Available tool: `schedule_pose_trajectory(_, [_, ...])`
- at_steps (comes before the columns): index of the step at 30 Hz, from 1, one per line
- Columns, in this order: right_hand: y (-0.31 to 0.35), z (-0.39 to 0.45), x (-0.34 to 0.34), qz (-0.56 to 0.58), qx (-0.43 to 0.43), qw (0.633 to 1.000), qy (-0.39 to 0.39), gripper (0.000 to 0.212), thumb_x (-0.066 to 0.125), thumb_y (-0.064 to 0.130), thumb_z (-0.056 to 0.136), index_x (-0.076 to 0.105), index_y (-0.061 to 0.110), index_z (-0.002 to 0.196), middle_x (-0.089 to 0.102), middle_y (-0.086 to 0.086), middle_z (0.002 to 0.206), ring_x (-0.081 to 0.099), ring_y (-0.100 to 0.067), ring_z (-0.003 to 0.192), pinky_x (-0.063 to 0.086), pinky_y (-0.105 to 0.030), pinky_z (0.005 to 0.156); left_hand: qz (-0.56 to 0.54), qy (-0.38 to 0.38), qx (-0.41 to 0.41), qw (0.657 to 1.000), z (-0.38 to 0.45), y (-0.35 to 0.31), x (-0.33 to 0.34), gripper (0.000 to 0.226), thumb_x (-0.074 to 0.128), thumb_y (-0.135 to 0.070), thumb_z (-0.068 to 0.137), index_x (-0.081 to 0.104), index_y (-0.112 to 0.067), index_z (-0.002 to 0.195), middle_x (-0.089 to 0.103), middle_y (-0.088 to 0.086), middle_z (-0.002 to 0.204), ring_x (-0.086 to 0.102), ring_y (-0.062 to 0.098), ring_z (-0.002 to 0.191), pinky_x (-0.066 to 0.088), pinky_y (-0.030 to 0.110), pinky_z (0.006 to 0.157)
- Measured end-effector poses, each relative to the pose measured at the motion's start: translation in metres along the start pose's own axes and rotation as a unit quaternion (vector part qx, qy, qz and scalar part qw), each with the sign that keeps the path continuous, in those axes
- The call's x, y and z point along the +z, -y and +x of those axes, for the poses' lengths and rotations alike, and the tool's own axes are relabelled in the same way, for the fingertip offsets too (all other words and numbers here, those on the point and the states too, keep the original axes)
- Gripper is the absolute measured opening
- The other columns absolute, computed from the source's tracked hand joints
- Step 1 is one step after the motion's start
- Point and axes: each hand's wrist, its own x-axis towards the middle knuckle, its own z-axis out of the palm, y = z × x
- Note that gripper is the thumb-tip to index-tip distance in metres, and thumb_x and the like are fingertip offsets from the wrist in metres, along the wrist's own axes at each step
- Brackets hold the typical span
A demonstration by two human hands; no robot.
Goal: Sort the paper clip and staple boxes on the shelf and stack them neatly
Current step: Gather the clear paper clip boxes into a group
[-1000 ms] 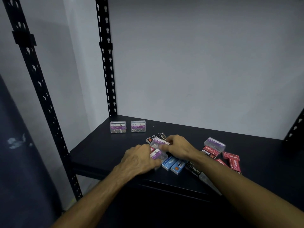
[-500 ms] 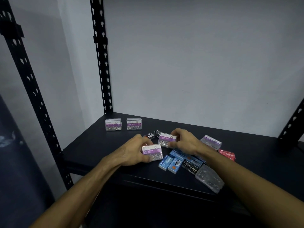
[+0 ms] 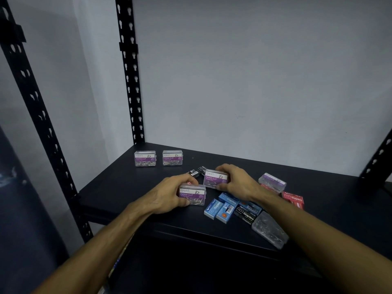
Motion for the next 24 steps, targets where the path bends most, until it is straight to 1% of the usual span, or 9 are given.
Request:
schedule_pose_trajectory(4, [0.001, -0.001, 0.002, -0.003, -0.007, 1.000, 0.002, 0.048, 0.074, 0.018, 0.087, 0.053, 0.021, 0.129, 0.060, 0.001, 0.123, 0.060, -0.009, 0.102, 0.052, -0.026, 0.085, 0.003, -0.005, -0.002, 1.000, 0.000, 0.002, -0.001, 0.046, 0.079, -0.018, 0.081, 0.059, -0.037, 0.118, 0.067, -0.015, 0.107, 0.063, -0.003, 0.094, 0.055, 0.027, 0.087])
schedule_pose_trajectory(8, [0.000, -0.001, 0.001, 0.005, 0.003, 1.000, 0.019, 0.047, 0.070, 0.020, 0.090, 0.052, 0.022, 0.132, 0.063, 0.003, 0.120, 0.062, -0.004, 0.093, 0.048, -0.017, 0.071, -0.001, -0.005, -0.003, 1.000, 0.000, 0.002, -0.001, 0.045, 0.079, -0.020, 0.081, 0.061, -0.035, 0.120, 0.068, -0.014, 0.108, 0.064, -0.002, 0.095, 0.054, 0.027, 0.089])
schedule_pose_trajectory(10, [0.001, -0.001, 0.001, 0.004, 0.005, 1.000, 0.024, 0.045, 0.069, 0.021, 0.091, 0.051, 0.023, 0.132, 0.063, 0.003, 0.120, 0.062, -0.003, 0.091, 0.047, -0.017, 0.069, -0.001, -0.002, -0.003, 1.000, 0.001, 0.003, -0.002, 0.045, 0.079, -0.022, 0.081, 0.061, -0.034, 0.120, 0.068, -0.013, 0.108, 0.065, 0.000, 0.095, 0.055, 0.030, 0.089])
schedule_pose_trajectory(12, [0.001, -0.001, 0.000, 0.006, 0.006, 1.000, 0.027, 0.043, 0.068, 0.022, 0.092, 0.052, 0.023, 0.132, 0.063, 0.003, 0.119, 0.062, -0.005, 0.093, 0.049, -0.019, 0.072, -0.005, -0.007, -0.004, 1.000, 0.001, 0.003, -0.003, 0.044, 0.080, -0.024, 0.081, 0.062, -0.034, 0.120, 0.069, -0.013, 0.107, 0.065, 0.001, 0.094, 0.055, 0.031, 0.089])
schedule_pose_trajectory(15, [0.001, 0.001, -0.001, 0.019, 0.002, 1.000, 0.023, 0.040, 0.069, 0.022, 0.092, 0.054, 0.024, 0.129, 0.065, 0.003, 0.118, 0.062, -0.005, 0.095, 0.049, -0.021, 0.075, -0.013, -0.028, 0.000, 1.000, -0.001, 0.005, -0.008, 0.043, 0.081, -0.024, 0.080, 0.063, -0.035, 0.117, 0.070, -0.014, 0.103, 0.066, 0.000, 0.091, 0.055, 0.028, 0.087])
schedule_pose_trajectory(18, [0.004, 0.004, -0.004, 0.035, -0.005, 0.999, 0.008, 0.040, 0.070, 0.020, 0.091, 0.055, 0.023, 0.127, 0.066, 0.003, 0.116, 0.062, -0.006, 0.098, 0.051, -0.026, 0.084, -0.048, -0.046, 0.006, 0.998, -0.004, 0.007, -0.020, 0.042, 0.081, -0.019, 0.079, 0.065, -0.034, 0.115, 0.072, -0.016, 0.101, 0.068, 0.001, 0.092, 0.055, 0.021, 0.083])
schedule_pose_trajectory(20, [0.008, 0.008, -0.006, 0.042, -0.012, 0.999, 0.002, 0.041, 0.070, 0.019, 0.090, 0.055, 0.023, 0.128, 0.066, 0.003, 0.116, 0.062, -0.007, 0.100, 0.052, -0.028, 0.088, -0.067, -0.060, 0.001, 0.996, -0.005, 0.011, -0.033, 0.041, 0.081, -0.014, 0.079, 0.066, -0.034, 0.112, 0.071, -0.017, 0.101, 0.068, 0.002, 0.092, 0.055, 0.019, 0.081])
schedule_pose_trajectory(22, [0.015, 0.014, -0.007, 0.045, -0.021, 0.999, -0.002, 0.041, 0.071, 0.019, 0.090, 0.056, 0.023, 0.128, 0.066, 0.003, 0.117, 0.062, -0.007, 0.100, 0.051, -0.026, 0.087, -0.066, -0.077, -0.011, 0.995, -0.004, 0.019, -0.050, 0.041, 0.080, -0.012, 0.079, 0.065, -0.035, 0.110, 0.072, -0.013, 0.100, 0.068, 0.002, 0.091, 0.056, 0.021, 0.081])
schedule_pose_trajectory(24, [0.023, 0.021, -0.008, 0.045, -0.030, 0.999, -0.002, 0.041, 0.071, 0.019, 0.089, 0.056, 0.023, 0.127, 0.066, 0.004, 0.117, 0.061, -0.007, 0.101, 0.051, -0.027, 0.087, -0.048, -0.089, -0.026, 0.995, -0.003, 0.029, -0.067, 0.041, 0.079, -0.010, 0.080, 0.065, -0.032, 0.112, 0.072, -0.009, 0.102, 0.068, 0.003, 0.091, 0.056, 0.026, 0.086])
